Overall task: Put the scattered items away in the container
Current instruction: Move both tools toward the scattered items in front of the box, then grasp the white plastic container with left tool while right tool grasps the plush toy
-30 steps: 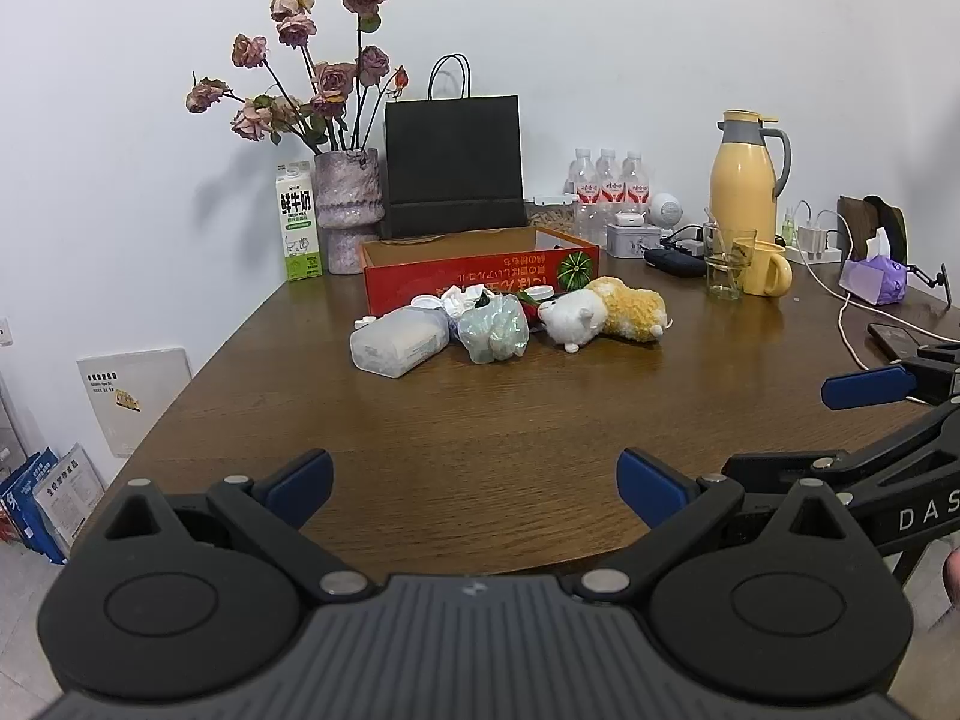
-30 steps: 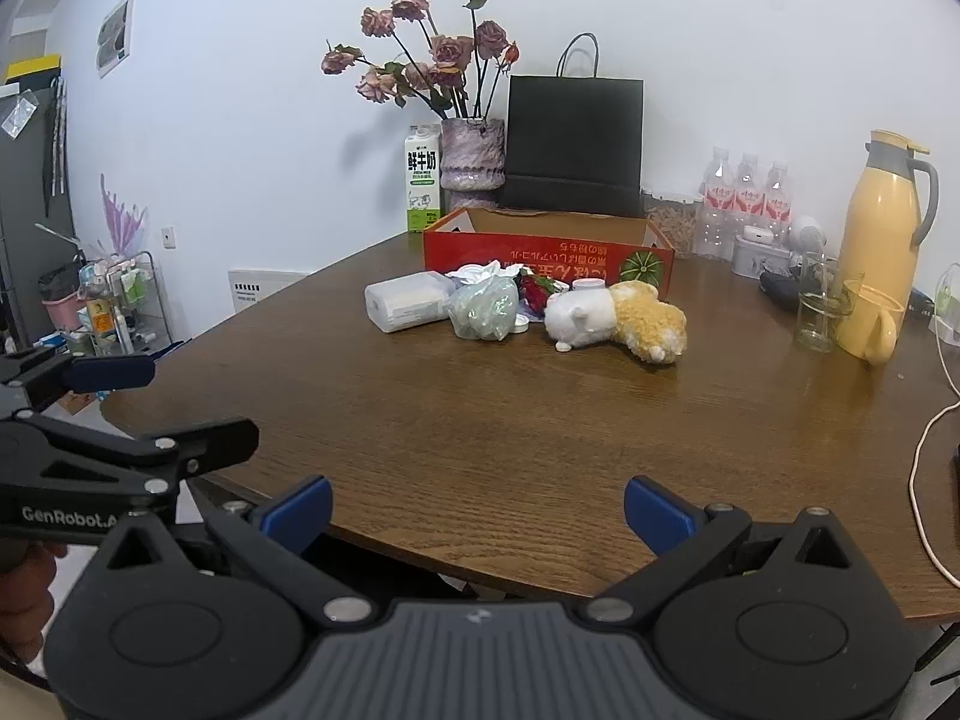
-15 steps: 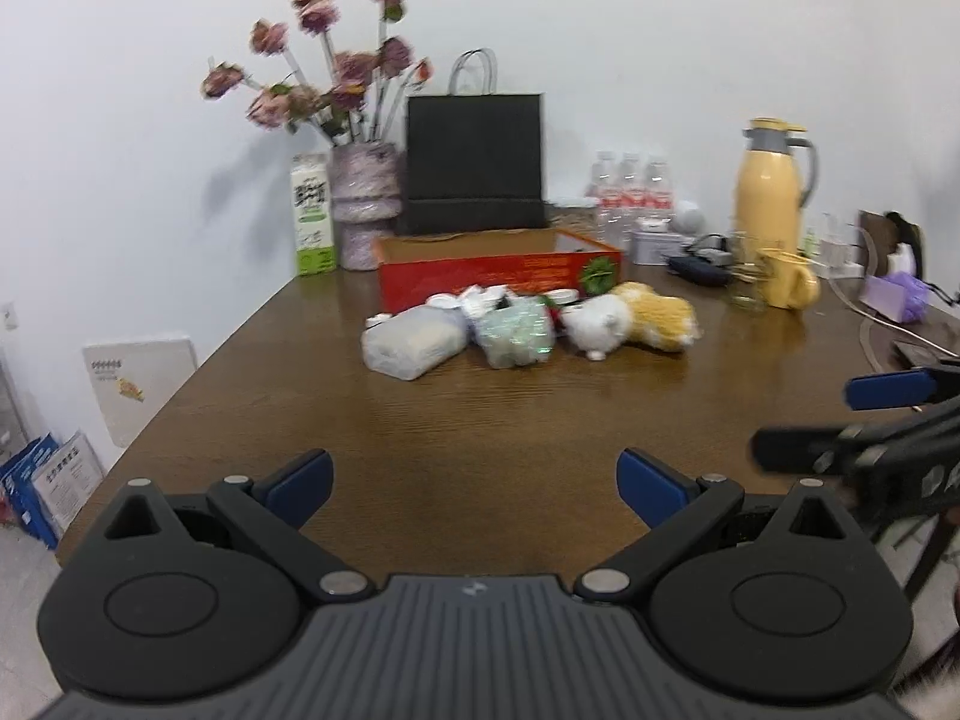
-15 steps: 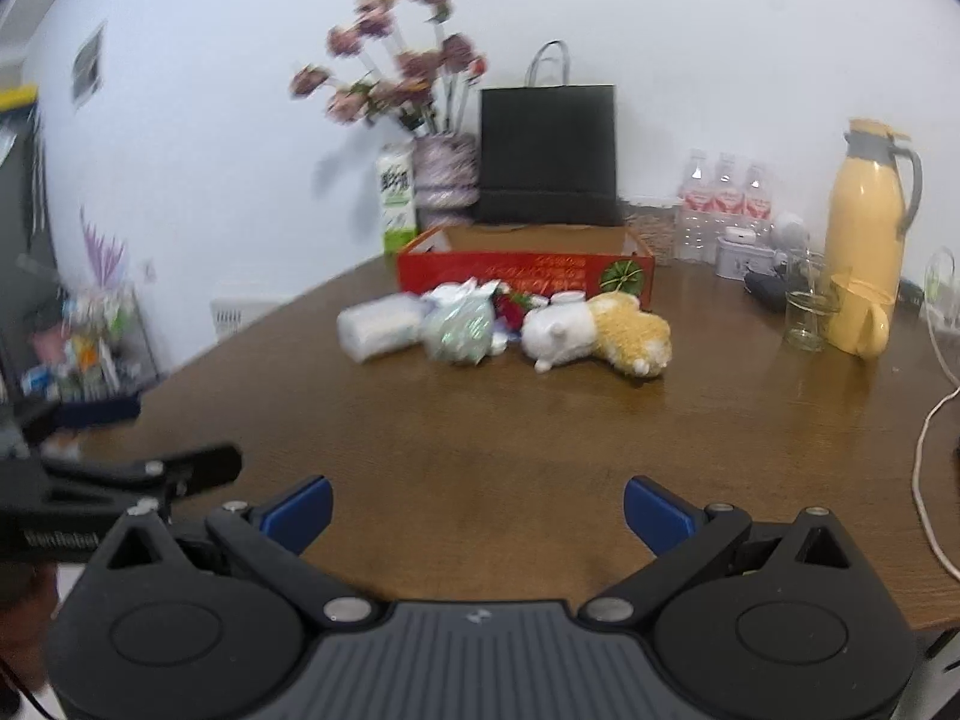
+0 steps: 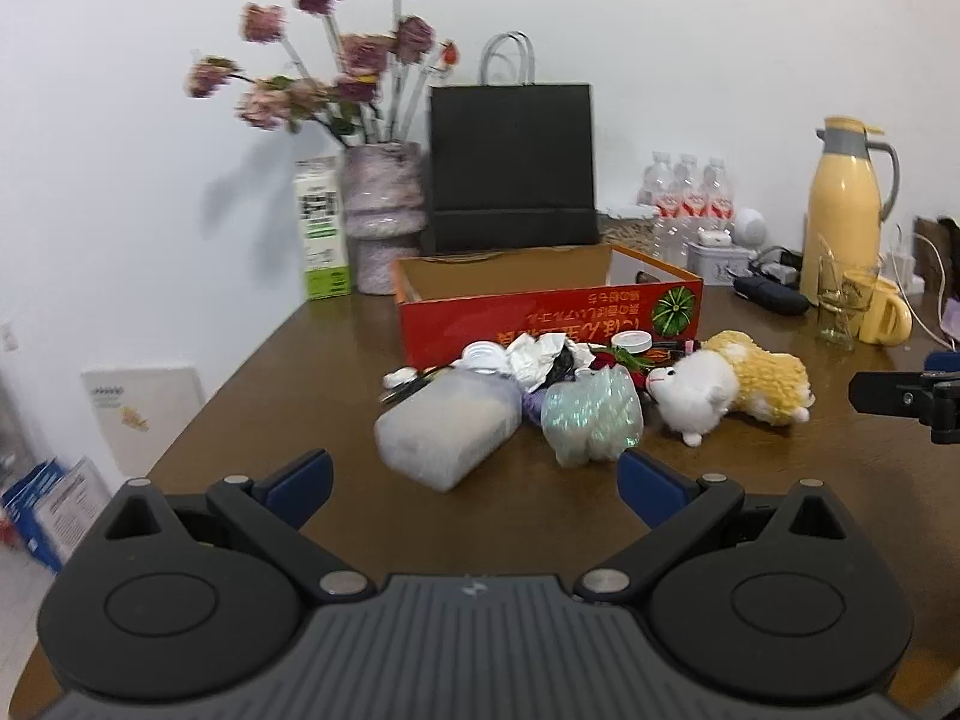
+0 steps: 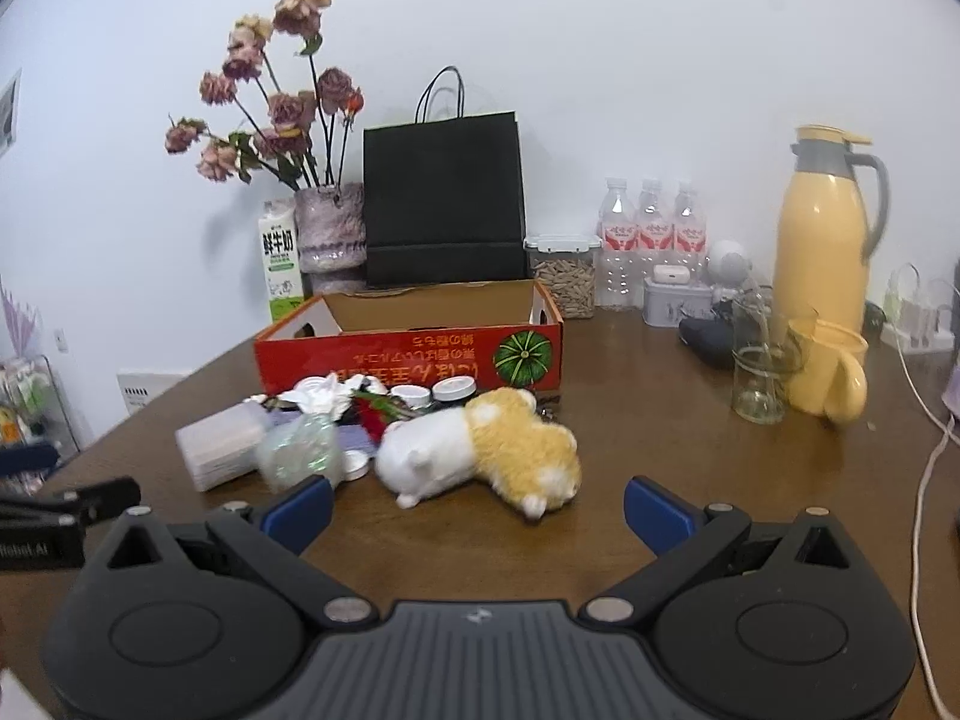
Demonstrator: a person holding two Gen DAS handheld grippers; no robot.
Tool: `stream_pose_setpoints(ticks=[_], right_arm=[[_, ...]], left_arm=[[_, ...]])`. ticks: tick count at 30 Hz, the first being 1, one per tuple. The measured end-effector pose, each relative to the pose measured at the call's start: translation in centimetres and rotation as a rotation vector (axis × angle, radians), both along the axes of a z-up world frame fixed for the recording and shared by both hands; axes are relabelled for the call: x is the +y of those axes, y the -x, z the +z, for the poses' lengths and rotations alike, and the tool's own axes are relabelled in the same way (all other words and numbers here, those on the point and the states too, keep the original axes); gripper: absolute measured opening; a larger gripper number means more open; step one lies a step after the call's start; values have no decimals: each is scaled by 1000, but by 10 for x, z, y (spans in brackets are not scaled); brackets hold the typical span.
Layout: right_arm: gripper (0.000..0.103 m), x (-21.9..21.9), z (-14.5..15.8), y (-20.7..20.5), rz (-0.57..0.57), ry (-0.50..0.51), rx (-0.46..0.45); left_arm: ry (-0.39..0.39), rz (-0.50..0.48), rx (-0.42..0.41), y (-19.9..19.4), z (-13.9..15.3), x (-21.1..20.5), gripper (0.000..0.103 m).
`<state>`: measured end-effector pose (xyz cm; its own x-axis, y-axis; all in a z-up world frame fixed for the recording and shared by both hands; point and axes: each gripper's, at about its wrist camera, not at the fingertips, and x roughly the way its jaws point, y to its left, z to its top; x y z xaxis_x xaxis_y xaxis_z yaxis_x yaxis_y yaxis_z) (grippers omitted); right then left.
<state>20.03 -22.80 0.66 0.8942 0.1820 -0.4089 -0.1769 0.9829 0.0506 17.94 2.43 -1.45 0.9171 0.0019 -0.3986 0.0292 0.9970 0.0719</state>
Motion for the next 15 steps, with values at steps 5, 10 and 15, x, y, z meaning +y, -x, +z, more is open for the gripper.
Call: stream_pose_setpoints(ticks=[5, 10, 15], right_arm=[[103, 3, -11, -51, 13, 82, 34], [102, 9, -26, -103, 77, 97, 134], [95, 15, -35, -134, 96, 81, 174]], left_arm=[[-52, -68, 22, -65, -13, 25, 103], [-1, -162, 128, -124, -29, 48, 103], [15, -160, 166, -145, -36, 51, 96]])
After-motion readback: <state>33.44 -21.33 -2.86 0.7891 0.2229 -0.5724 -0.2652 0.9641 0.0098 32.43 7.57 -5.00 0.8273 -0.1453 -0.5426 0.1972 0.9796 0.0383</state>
